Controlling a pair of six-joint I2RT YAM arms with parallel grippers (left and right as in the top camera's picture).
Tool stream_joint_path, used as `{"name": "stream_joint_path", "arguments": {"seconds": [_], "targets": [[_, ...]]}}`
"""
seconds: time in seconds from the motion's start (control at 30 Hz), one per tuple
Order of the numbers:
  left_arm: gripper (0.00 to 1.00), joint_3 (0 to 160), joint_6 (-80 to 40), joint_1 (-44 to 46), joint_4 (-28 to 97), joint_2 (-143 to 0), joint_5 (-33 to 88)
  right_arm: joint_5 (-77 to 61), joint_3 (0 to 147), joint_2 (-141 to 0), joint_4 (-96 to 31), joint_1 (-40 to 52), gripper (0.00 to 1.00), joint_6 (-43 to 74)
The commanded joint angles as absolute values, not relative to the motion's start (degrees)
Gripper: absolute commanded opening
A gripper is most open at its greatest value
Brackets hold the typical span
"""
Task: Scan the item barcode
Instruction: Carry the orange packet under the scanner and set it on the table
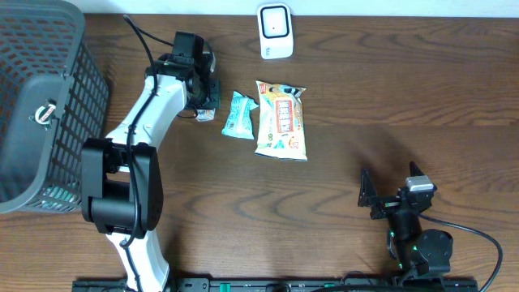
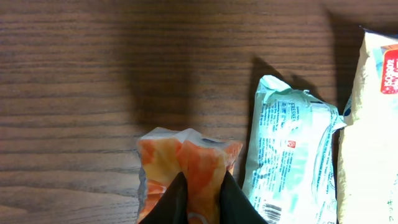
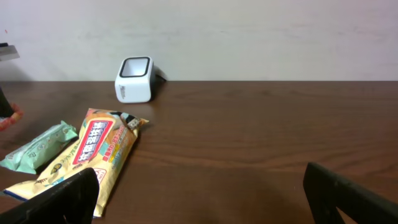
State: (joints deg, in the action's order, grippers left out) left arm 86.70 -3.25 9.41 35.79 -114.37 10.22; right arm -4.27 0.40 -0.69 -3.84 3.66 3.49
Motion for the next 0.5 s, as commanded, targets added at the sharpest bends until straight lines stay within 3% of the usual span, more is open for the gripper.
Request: {"name": "stream_joint_path", "arguments": {"seconds": [0.0, 0.1, 0.2, 0.47], "targets": [[0.17, 86.3, -3.8, 10.0, 35.7, -115.2, 13.3, -4.5, 0.4, -0.4, -4.1, 3.3, 0.99, 3.6], [0.29, 86.3, -3.7, 10.5, 35.7, -115.2, 14.3, -4.5, 0.4, -0.4, -4.1, 3.3, 0.99, 3.6], [0.55, 86.3, -3.7, 10.7, 35.6, -115.2, 14.3, -4.5, 0.4, -0.4, -4.1, 3.3, 0.99, 3.6], [0.57, 88.7, -3.7, 9.2, 35.1, -112.7, 14.3, -4.5, 0.4, -0.4, -4.1, 3.3, 0.99, 3.6]]}}
